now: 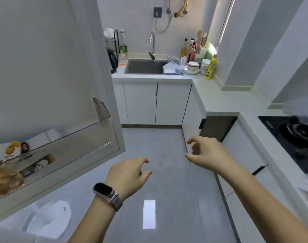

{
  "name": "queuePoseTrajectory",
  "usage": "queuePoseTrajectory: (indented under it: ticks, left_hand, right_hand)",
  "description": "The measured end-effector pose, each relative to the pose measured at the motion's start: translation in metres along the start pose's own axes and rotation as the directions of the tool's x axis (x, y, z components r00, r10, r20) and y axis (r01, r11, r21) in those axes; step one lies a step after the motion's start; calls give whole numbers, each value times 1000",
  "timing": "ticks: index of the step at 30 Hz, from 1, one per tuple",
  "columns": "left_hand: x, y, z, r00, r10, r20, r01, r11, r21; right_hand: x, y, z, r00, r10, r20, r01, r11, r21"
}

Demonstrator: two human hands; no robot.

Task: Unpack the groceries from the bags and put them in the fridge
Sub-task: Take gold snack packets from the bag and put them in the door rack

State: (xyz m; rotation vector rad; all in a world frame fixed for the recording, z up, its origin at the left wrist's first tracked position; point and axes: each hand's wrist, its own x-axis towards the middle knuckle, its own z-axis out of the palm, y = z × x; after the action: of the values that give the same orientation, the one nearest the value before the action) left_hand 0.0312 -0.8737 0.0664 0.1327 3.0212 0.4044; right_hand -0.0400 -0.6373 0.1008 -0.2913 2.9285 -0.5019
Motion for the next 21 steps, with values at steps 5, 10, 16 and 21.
queuePoseTrajectory:
  ticks: [5, 10, 16, 21]
  left_hand:
    - [53, 92, 28, 975, 206, 82, -205, 979, -15]
    - [102, 186, 65, 921, 368, 128, -369, 929, -14]
    - [127, 286, 101, 828, 529, 185, -524, 848, -80]
    - [137, 360, 126, 676, 676, 294, -678, 726, -111]
  right_hand:
    - [-16, 85, -3, 996, 91, -20, -92, 996, -10]
    - [-43, 177, -17, 968, 244, -57, -242, 970, 32]
    - [-100, 269, -33, 879, 464, -112, -454, 885, 103]
    - [-146, 324, -36, 760, 632, -151, -606, 773, 187]
